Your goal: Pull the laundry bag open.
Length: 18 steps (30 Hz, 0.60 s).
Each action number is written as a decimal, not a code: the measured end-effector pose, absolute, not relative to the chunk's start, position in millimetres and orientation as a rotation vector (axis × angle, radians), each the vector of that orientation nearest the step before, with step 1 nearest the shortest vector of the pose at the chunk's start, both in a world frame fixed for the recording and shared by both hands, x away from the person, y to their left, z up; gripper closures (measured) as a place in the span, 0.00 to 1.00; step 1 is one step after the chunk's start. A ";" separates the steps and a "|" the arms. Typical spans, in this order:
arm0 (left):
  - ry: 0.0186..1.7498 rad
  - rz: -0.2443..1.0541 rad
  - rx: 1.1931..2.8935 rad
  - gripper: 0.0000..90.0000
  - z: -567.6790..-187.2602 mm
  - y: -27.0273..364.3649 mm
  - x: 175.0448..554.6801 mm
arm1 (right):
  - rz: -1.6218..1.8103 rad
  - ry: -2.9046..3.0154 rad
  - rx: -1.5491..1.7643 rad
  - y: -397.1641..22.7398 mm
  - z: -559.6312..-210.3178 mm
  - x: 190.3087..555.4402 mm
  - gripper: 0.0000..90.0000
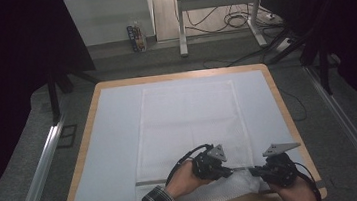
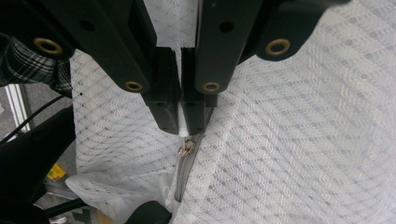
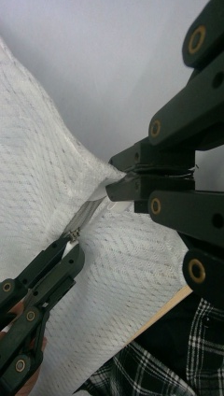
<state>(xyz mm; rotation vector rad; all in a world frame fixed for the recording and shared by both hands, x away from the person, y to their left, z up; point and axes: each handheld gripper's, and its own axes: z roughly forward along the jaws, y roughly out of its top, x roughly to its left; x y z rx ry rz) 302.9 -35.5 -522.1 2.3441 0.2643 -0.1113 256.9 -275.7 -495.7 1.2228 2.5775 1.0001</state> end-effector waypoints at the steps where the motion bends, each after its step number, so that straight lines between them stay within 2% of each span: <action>1: 0.262 -0.113 2.343 0.97 -522.3 -35.3 302.8 | 1.000 2.577 1.223 -275.7 -495.7 256.9 0.96; 18: 0.286 -0.120 2.343 0.97 -525.5 -15.9 303.3 | 0.997 2.572 1.247 -279.2 -497.1 257.0 0.96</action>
